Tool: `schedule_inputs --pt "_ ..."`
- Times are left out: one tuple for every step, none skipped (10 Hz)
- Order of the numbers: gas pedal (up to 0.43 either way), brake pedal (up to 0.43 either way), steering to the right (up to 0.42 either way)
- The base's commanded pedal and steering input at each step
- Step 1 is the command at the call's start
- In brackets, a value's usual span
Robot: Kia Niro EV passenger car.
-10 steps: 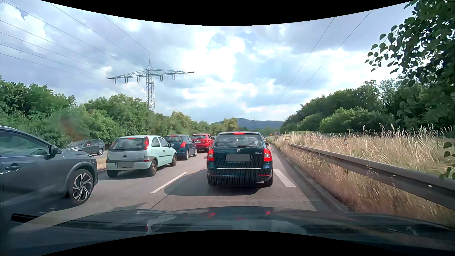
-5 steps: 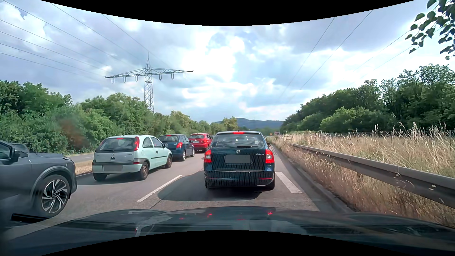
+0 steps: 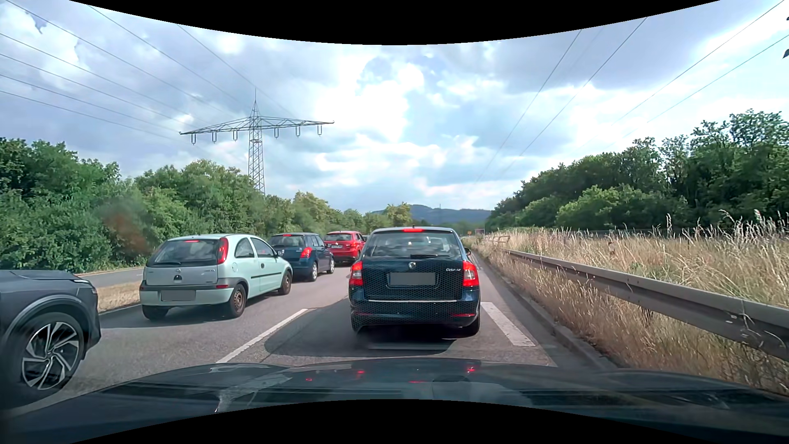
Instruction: Follow the waypoints while adhering to traffic rules and regulations
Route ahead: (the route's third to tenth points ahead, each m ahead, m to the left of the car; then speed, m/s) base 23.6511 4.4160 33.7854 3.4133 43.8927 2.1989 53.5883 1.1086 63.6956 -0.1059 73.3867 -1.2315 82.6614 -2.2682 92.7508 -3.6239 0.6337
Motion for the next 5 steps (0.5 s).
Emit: schedule_inputs --pt "0.0 0.213 0.009" --pt "0.0 0.22 0.009" --pt "0.0 0.22 0.008" --pt "0.0 0.226 0.009" --pt "0.0 0.232 0.009"
